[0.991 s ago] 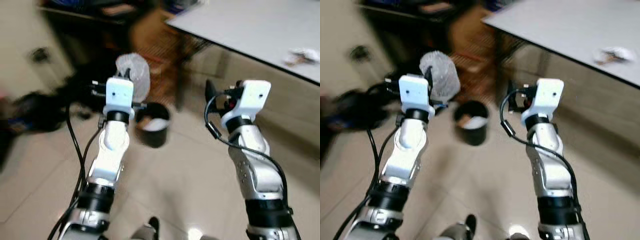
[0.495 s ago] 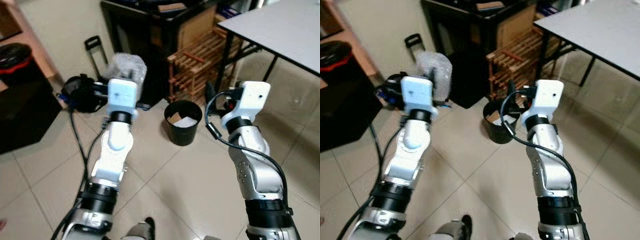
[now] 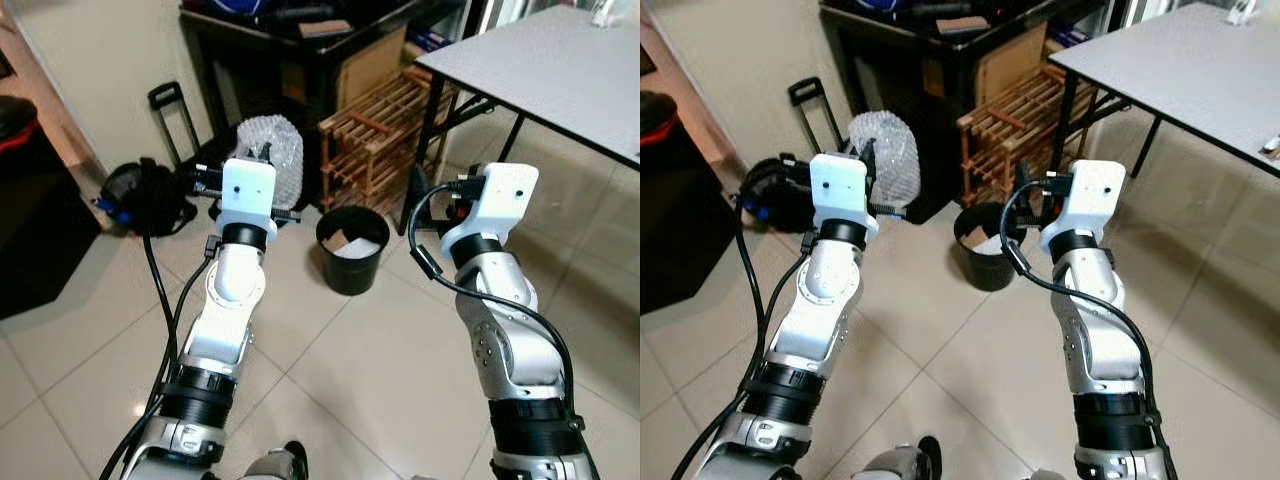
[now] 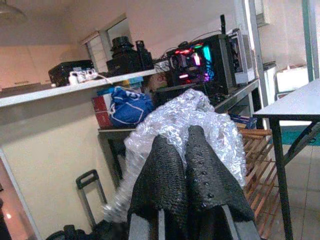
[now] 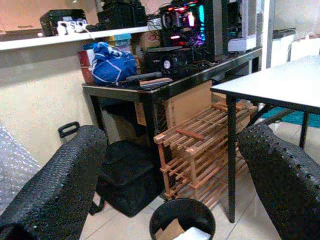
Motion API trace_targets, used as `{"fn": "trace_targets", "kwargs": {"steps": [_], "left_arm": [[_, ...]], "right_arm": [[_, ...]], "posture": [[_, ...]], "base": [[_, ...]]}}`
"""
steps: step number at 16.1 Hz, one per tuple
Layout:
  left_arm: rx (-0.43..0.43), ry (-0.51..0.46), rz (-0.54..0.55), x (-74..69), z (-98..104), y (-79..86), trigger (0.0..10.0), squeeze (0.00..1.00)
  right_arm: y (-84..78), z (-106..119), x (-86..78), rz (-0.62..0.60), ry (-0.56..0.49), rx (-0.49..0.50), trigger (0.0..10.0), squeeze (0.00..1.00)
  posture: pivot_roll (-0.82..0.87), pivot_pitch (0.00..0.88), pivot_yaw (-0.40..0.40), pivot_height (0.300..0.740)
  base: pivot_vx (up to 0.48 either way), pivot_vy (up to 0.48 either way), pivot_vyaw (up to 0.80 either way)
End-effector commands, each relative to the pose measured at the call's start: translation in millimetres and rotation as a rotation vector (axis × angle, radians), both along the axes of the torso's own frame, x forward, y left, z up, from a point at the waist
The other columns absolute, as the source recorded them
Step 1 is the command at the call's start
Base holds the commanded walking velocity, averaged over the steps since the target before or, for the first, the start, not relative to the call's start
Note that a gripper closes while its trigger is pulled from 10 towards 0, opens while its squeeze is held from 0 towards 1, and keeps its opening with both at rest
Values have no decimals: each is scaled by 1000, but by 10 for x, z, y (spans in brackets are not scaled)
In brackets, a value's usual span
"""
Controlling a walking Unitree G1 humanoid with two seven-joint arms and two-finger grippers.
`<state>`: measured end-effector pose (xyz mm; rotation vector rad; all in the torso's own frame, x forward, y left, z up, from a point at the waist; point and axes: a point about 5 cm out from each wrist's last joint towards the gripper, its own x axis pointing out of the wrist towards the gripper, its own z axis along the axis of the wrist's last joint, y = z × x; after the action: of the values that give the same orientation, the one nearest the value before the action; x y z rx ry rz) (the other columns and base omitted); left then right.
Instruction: Picking trash to rubbish bin
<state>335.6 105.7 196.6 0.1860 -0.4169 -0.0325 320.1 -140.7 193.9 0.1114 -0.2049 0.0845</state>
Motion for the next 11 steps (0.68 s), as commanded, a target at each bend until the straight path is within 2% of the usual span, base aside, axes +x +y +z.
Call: {"fn": "trace_targets", "kwargs": {"steps": [1, 6, 9, 11], "left_arm": [[3, 26, 0, 9, -32, 14, 10000, 0], [1, 35, -4, 7, -46, 0, 10000, 0], [0, 36, -6, 7, -47, -8, 10000, 0], [0, 36, -7, 8, -48, -13, 10000, 0]], "right_arm": [[22, -25, 2, 19, 18, 1, 10000, 0], [33, -49, 4, 32, 39, 1, 10000, 0], [53, -51, 7, 41, 42, 0, 10000, 0], [58, -42, 6, 43, 30, -8, 10000, 0]], "posture": [[-70, 150, 68, 740], [-74, 145, 66, 740], [-74, 141, 65, 740], [-76, 133, 66, 740]], "base": [[341, 0, 0], [342, 0, 0], [341, 0, -758], [343, 0, 0]]}}
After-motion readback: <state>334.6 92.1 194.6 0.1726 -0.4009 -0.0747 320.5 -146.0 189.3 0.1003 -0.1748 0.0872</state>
